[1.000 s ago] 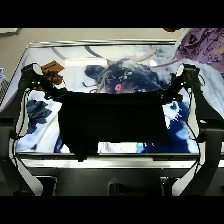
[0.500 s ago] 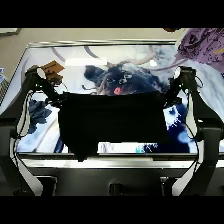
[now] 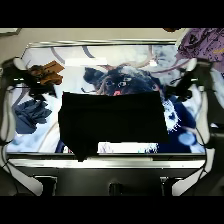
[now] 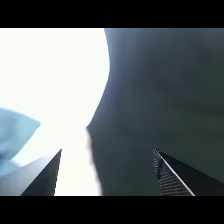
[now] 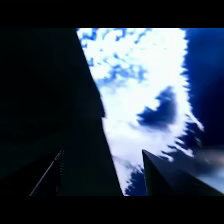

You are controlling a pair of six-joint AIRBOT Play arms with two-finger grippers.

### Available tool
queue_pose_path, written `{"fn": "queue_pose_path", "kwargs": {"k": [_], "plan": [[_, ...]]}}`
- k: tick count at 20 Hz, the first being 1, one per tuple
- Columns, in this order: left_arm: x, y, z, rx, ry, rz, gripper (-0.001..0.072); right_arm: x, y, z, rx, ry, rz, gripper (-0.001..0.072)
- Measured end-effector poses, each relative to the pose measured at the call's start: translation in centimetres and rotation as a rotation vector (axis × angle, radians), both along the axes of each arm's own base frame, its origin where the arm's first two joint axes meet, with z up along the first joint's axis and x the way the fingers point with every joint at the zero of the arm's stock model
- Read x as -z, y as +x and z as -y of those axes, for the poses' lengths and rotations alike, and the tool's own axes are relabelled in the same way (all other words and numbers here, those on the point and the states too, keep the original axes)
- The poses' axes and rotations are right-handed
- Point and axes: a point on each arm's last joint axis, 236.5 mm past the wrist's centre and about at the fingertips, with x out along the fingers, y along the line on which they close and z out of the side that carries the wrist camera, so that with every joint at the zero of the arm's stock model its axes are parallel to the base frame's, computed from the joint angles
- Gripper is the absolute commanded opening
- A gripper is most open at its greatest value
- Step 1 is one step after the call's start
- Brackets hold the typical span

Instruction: Fold the clothes and pants, and hang the long-sleeved shirts on hangers.

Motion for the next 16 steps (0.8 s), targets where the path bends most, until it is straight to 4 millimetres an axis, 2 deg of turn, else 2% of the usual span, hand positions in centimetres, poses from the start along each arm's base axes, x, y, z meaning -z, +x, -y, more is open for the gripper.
{"fn": "queue_pose_path", "kwargs": {"k": [1,3,6,10,12,16], "plan": [[-0.8,-1.4,-1.5,-0.042,-0.003,0.001,0.0662,-0.9,-0.8,0.8,0.016,0.037,0.019,0.0554],[-1.2,-5.2,-3.5,-0.124,-0.051,-0.015,0.0662,-1.6,-3.1,2.1,0.057,0.115,0.036,0.0554],[0.0,-11.8,-2.9,-0.225,-0.175,-0.05,0.0662,-0.8,-7.3,2.1,0.115,0.232,0.047,0.0546],[3.0,-18.9,2.1,-0.315,-0.334,-0.059,0.0662,1.2,-12.0,0.4,0.153,0.31,0.037,0.0546],[4.3,-21.3,4.4,-0.339,-0.389,-0.064,0.0661,1.8,-13.5,-0.4,0.161,0.332,0.034,0.0546],[6.7,-24.3,8.5,-0.354,-0.47,-0.078,0.066,2.1,-14.4,-1.3,0.17,0.357,0.047,0.0542]]}}
